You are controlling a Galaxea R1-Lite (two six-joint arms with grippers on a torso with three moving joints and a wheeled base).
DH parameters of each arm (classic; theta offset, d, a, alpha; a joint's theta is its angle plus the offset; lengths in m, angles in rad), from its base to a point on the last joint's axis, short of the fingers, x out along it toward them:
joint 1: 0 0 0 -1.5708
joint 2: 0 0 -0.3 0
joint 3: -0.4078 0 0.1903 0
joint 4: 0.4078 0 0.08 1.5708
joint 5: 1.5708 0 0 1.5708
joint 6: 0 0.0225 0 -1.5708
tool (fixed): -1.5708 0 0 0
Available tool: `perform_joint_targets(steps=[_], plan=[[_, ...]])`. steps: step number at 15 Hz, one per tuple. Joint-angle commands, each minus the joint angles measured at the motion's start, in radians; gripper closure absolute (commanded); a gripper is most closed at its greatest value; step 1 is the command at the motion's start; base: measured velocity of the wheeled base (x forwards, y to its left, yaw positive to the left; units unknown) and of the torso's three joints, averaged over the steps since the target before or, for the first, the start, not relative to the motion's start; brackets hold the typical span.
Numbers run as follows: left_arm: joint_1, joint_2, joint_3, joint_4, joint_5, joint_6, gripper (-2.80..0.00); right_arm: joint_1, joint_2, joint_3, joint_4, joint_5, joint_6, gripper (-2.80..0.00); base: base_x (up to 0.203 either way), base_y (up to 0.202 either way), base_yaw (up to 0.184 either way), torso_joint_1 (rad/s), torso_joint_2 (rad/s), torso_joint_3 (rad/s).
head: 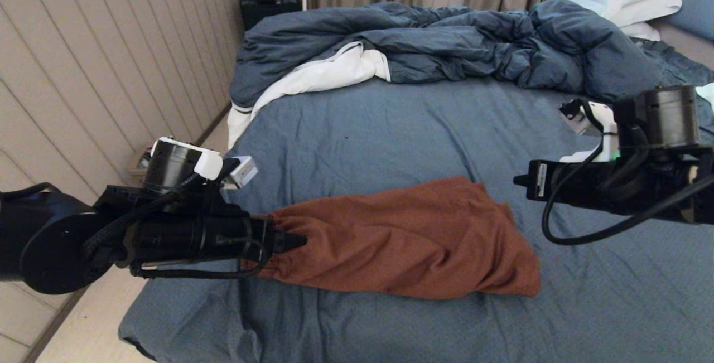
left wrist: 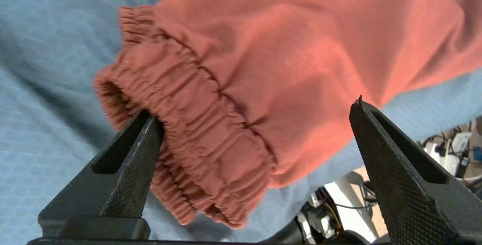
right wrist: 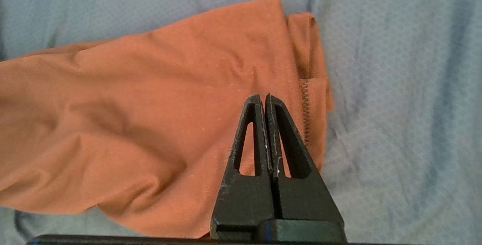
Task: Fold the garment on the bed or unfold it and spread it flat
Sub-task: Unford the brown shorts
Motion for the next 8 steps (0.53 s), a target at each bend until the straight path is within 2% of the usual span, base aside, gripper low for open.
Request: perform_joint_targets(steps=[1, 5, 6, 7, 8], plan=[[-0.007, -0.013, 0.005, -0.003, -0.001, -0.002, -2.8, -0.001, -0.002, 0.001, -0.001, 0.0, 0.001, 0.0, 0.0, 0.0, 0.0, 0.0, 0.0, 0.0], [-0.007, -0.01, 0.0, -0.005, 0.002, -0.011, -2.8, -0.002, -0.005, 0.005, -0.001, 0.0, 0.001, 0.0, 0.0, 0.0, 0.0, 0.0, 0.0, 0.0], [-0.007, -0.011, 0.003, -0.005, 0.004, -0.016, -0.93, -0.002, -0.007, 0.008, -0.002, 0.0, 0.001, 0.0, 0.0, 0.0, 0.0, 0.0, 0.0, 0.0], [-0.007, -0.013, 0.004, -0.005, 0.005, -0.018, 0.0, -0.004, -0.007, 0.011, -0.013, 0.0, 0.001, 0.0, 0.0, 0.0, 0.0, 0.0, 0.0, 0.0], [-0.007, -0.011, -0.001, -0.005, 0.005, -0.019, 0.0, -0.008, -0.005, 0.016, -0.025, 0.0, 0.001, 0.0, 0.0, 0.0, 0.0, 0.0, 0.0, 0.0]])
